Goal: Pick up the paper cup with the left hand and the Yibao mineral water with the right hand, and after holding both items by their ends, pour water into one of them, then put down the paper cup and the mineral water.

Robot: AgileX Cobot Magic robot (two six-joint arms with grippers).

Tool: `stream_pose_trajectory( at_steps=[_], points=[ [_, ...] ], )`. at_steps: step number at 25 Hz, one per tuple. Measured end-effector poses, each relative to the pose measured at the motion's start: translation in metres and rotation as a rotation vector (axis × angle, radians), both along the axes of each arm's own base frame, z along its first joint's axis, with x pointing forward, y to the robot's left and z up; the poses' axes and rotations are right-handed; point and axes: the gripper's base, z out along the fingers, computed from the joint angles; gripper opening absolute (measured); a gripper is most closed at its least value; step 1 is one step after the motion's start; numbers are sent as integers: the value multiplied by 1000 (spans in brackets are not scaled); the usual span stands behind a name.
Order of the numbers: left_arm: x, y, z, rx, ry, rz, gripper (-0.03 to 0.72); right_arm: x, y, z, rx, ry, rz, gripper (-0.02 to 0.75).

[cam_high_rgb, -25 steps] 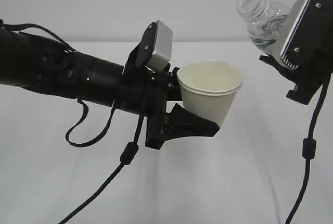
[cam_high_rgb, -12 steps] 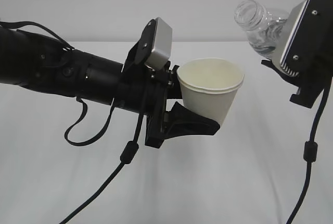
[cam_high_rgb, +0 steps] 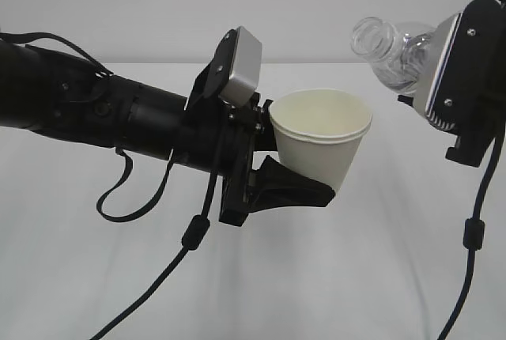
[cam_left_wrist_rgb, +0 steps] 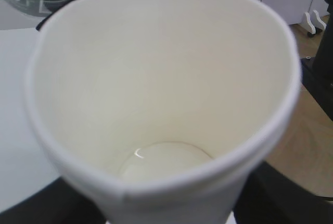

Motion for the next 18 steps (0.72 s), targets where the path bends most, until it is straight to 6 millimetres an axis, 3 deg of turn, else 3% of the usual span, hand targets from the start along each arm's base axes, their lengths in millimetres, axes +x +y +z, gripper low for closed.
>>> stream_pose_trajectory(
  at_steps=[18],
  points=[
    [-2,0,-1,9,-6,-30,446,0,0,0,-81,-23,42,499]
  ],
)
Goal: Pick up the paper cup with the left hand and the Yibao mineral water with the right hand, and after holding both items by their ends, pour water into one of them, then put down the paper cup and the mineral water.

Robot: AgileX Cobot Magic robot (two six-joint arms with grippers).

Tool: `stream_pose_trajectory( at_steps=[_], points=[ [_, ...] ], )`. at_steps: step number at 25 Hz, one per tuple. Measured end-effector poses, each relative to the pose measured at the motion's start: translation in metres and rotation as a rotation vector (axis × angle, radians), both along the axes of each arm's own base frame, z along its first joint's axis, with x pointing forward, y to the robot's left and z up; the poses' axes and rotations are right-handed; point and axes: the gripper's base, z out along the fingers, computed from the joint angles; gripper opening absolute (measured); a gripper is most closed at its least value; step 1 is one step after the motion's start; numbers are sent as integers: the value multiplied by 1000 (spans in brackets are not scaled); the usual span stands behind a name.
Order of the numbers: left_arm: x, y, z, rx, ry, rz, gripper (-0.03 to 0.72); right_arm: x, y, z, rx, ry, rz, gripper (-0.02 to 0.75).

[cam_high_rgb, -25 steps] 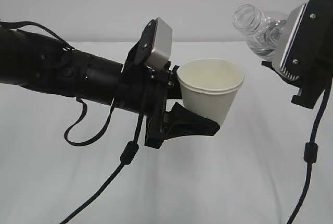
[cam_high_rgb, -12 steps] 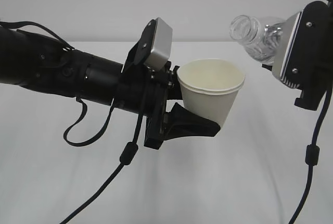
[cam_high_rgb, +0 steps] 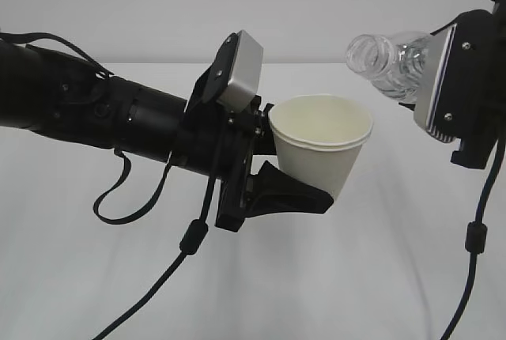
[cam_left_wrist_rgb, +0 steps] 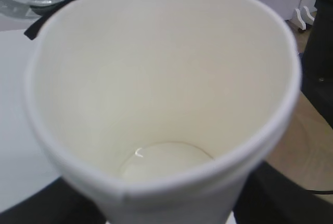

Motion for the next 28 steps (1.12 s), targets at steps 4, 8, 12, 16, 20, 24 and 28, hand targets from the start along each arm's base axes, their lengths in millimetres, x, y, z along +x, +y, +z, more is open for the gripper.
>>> stream_pose_trajectory(
  at_steps=[4,8,12,16,20,24,28],
  points=[
    [-1,0,1,-6,3,-8,446,0,0,0,-22,-6,12,499],
    [-1,0,1,-7,3,-9,446,1,0,3,-28,-18,16,499],
    [-1,0,1,-7,3,-12,445,2,1,6,-50,-36,29,499],
    [-1,0,0,-5,3,-13,445,2,1,6,-73,-43,40,499],
    [-1,0,1,-7,3,-15,445,2,1,6,-108,-53,59,499],
    [-2,0,1,-16,8,-26,445,2,1,6,-122,-56,65,499],
    [-3,0,2,-18,9,-30,445,2,1,6,-149,-64,79,499]
  ],
)
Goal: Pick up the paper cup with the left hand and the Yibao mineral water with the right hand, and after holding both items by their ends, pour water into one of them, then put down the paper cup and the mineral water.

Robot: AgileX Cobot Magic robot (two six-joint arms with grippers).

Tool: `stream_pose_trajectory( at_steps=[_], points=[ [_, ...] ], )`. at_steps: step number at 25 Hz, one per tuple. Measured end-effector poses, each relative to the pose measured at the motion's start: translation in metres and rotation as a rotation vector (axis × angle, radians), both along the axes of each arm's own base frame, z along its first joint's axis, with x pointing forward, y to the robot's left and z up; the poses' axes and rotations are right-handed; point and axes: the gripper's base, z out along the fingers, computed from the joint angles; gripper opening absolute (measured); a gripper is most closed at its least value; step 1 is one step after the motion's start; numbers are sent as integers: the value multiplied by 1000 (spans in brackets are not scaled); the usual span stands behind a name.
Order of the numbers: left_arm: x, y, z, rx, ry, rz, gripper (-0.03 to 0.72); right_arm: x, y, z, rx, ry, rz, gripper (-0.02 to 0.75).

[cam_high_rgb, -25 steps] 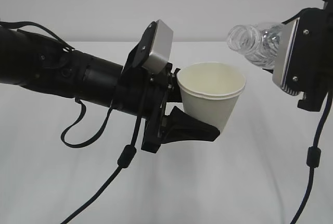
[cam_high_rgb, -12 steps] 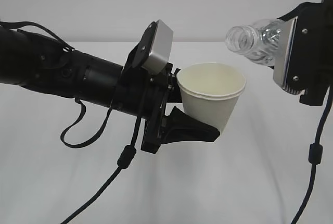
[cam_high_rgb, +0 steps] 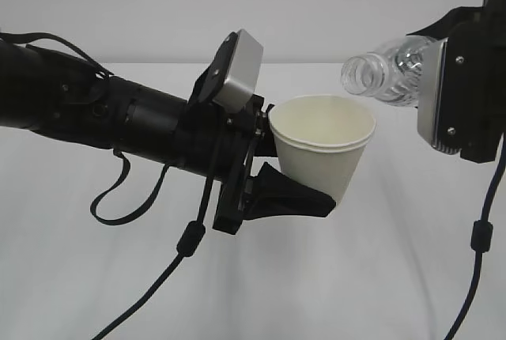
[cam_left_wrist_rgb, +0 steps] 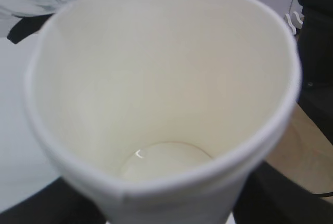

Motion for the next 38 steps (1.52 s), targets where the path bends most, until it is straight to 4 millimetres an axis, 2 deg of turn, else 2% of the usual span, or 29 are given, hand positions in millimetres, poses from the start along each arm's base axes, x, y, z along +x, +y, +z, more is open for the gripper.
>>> stream_pose_trajectory(
  at_steps=[10,20,38],
  points=[
    [0,0,0,0,0,0,445,0,0,0,-53,-16,26,499],
    [0,0,0,1,-1,-1,445,4,1,11,-86,-60,40,499],
    [0,0,0,1,-1,-1,445,4,1,10,-143,-76,67,499]
  ],
)
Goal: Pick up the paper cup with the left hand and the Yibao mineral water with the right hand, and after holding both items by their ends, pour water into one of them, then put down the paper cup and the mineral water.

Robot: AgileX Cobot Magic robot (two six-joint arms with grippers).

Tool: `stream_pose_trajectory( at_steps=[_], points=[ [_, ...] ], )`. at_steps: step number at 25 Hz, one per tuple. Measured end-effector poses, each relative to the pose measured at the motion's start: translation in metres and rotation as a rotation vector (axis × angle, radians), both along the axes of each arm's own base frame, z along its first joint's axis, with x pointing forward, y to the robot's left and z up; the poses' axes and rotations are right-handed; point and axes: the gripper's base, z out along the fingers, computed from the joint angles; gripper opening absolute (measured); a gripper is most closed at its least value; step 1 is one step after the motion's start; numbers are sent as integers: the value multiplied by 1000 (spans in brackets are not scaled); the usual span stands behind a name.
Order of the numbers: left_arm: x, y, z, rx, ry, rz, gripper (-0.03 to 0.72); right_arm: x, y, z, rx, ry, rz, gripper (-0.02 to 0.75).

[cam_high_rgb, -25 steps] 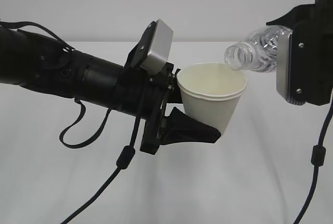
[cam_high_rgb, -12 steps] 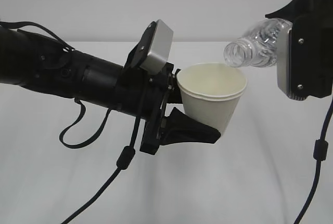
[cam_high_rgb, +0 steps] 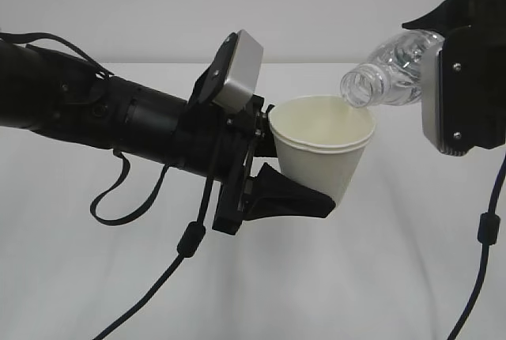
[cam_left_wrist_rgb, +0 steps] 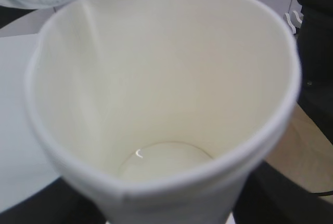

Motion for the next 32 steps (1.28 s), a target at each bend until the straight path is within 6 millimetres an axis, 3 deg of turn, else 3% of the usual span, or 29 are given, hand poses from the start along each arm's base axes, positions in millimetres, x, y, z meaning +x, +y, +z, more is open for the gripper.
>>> stream_pose_trajectory(
  at_steps=[32],
  points=[
    [-3,-3,0,2,-1,-15,445,3,0,8,-22,-30,3,499]
  ],
)
